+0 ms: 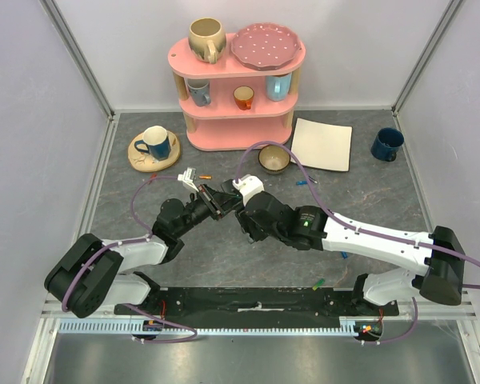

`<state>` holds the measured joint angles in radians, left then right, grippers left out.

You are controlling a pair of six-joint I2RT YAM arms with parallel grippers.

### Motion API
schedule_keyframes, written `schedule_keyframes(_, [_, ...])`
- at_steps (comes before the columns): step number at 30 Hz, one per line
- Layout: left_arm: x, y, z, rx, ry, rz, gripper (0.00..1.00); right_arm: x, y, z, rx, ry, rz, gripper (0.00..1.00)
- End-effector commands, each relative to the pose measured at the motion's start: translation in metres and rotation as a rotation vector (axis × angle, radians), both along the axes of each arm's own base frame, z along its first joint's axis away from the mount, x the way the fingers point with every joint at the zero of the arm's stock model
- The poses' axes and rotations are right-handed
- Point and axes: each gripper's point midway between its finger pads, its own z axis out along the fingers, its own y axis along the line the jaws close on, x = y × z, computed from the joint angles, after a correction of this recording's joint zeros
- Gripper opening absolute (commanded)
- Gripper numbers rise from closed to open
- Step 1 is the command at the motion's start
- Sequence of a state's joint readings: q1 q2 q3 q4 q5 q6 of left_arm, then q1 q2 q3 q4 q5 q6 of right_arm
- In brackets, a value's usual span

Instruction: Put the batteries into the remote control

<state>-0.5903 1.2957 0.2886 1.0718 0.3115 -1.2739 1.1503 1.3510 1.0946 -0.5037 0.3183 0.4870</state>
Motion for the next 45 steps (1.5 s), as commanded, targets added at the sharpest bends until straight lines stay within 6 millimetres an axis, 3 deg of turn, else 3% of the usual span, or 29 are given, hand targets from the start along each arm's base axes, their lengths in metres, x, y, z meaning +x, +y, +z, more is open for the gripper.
schedule_keyframes(1, [0.000,-0.001,0.020,-0.036,-0.041,-0.007,0.02,0.008,0.006,0.018,0.039,-0.039,-0.017,0.50])
schedule_keyframes(9, [0.006,0.000,0.008,0.072,-0.039,0.019,0.02,0.005,0.004,0.019,0.043,-0.031,-0.005,0.45])
schedule_keyframes(17, [0.010,0.008,0.011,0.154,-0.104,0.065,0.02,0.001,0.002,0.009,0.026,-0.008,0.006,0.45])
schedule_keyframes(45, [0.022,0.011,0.023,0.143,-0.116,0.093,0.02,-0.009,-0.006,0.003,0.055,0.020,0.006,0.45])
